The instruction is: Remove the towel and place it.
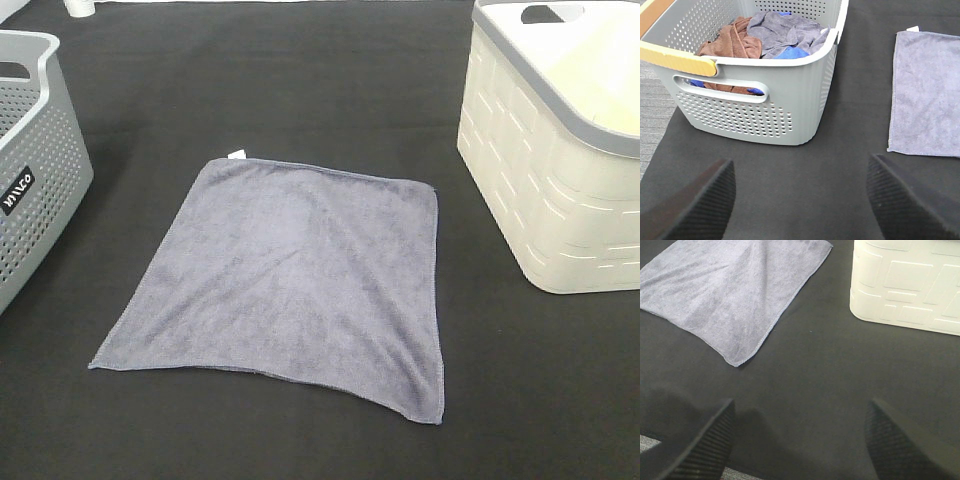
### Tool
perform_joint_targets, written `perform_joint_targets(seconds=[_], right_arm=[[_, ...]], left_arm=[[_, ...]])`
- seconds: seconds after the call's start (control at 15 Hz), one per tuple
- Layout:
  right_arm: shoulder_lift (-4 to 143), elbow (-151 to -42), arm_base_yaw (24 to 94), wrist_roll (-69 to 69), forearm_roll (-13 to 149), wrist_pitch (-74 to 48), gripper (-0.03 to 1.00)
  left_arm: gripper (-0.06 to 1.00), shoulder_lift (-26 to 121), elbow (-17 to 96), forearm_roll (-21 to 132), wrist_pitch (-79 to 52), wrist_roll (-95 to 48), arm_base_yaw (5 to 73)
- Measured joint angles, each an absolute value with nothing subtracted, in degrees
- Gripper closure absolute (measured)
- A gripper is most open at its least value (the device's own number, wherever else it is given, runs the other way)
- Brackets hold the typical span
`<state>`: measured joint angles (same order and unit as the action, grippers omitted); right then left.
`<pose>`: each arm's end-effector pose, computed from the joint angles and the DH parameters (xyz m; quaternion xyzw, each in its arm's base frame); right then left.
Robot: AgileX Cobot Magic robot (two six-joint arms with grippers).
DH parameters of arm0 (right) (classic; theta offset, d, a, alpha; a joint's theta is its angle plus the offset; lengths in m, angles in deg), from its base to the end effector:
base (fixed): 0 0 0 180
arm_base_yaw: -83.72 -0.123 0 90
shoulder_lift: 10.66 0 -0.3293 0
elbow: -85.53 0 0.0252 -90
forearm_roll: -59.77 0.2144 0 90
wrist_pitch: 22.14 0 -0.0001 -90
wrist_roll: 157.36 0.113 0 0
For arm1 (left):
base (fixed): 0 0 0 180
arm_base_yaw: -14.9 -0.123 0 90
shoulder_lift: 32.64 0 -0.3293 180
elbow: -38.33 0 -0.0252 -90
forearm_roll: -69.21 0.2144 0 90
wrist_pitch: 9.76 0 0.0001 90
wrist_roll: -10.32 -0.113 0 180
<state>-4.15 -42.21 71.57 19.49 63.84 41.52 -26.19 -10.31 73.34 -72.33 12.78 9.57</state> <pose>-0.0619 -0.0060 0.2326 -0.1181 0.8679 0.0731 0.4770 -0.0663 0.0011 0.2510 -0.0604 0.8529 0.0489 0.5162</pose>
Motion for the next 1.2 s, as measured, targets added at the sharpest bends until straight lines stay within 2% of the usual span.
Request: perform_joint_targets(seconds=[0.2,0.33,0.47,1.2], right_arm=[[-4.1,-42.2,72.0,19.4,62.9,41.5,0.27],[-4.1,-42.2,77.6,19.4,62.2,41.5,0.27],[-4.1,-42.2,78.7,19.4,62.2,41.5,0.27],[-4.1,-42.2,78.8,19.4,62.2,41.5,0.27]], left_arm=[[0.25,-26.2,-10.3,72.3,-71.9,13.0,9.6],[0.25,-26.2,-10.3,71.0,-71.9,13.1,9.6],[0.25,-26.2,-10.3,70.9,-71.9,13.1,9.6],[0.25,-26.2,-10.3,70.9,-71.8,13.1,9.6]])
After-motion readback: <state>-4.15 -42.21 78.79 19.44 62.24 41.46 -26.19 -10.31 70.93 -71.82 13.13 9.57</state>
